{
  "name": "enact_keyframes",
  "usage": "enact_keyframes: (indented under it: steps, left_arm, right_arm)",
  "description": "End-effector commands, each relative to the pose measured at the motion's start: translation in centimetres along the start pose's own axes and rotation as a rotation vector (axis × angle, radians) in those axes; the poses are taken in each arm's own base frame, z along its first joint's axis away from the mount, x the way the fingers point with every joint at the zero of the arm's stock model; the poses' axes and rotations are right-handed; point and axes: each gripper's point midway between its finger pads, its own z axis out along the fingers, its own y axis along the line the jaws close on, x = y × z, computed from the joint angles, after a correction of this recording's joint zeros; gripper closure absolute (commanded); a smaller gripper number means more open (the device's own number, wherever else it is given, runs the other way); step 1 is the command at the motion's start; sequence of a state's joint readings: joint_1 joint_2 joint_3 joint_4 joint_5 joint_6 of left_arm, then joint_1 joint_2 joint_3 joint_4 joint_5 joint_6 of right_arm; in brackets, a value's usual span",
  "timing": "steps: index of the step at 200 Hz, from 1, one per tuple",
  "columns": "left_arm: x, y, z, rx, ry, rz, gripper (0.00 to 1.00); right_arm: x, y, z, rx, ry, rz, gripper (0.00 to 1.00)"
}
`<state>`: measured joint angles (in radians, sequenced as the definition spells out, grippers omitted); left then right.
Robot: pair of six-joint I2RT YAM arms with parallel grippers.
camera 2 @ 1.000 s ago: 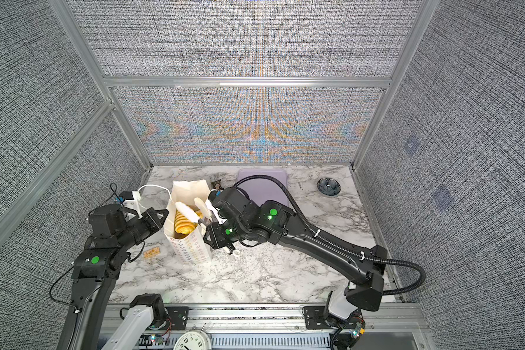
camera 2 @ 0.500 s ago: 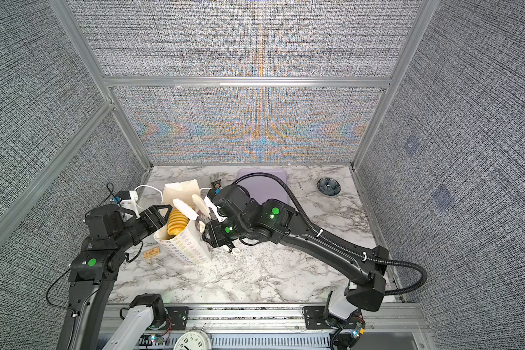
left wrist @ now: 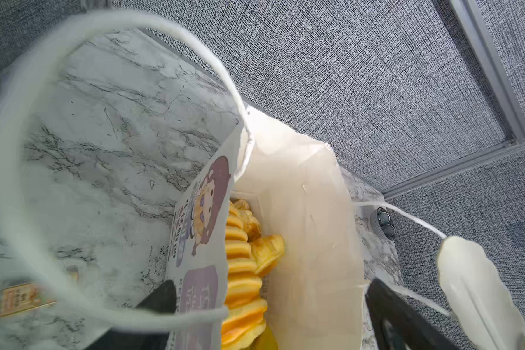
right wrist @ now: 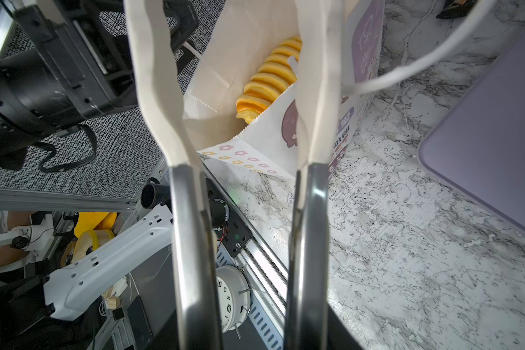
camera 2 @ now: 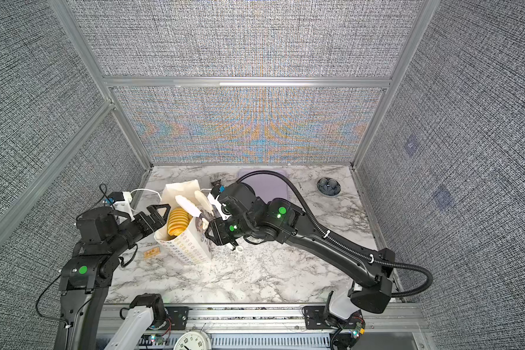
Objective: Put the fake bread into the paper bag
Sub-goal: 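Open the tongs to release the bread while the left gripper releases the bag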
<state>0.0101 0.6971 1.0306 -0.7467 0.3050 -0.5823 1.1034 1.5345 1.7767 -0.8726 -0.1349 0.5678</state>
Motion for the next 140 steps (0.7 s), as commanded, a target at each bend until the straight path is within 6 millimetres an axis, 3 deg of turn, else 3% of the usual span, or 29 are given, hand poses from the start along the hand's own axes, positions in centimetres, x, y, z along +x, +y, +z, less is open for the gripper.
enact_keyframes:
  steps: [1,83,121,140]
  left_arm:
    - [-0.1,0.2,-0.8,-0.029,-0.002,0.031,0.02]
    - [-1.0,0.2,-5.6,-0.118,-0.077,0.086,0.02]
    - [-3.6,-1.2,-9.5,-0.152,-0.178,0.157,0.02]
    - [-5.1,-1.6,-10.3,-0.183,-0.214,0.196,0.02]
  right_arm:
    - [-0.6,-0.3,-0.6,0.007,-0.030,-0.015,0.55]
    - [-1.1,-2.9,-3.6,0.067,-0.086,-0.002,0.54]
    - [-1.7,-5.4,-6.4,0.135,-0.139,0.005,0.54]
    - [-1.8,-7.2,-7.8,0.180,-0.167,0.019,0.54]
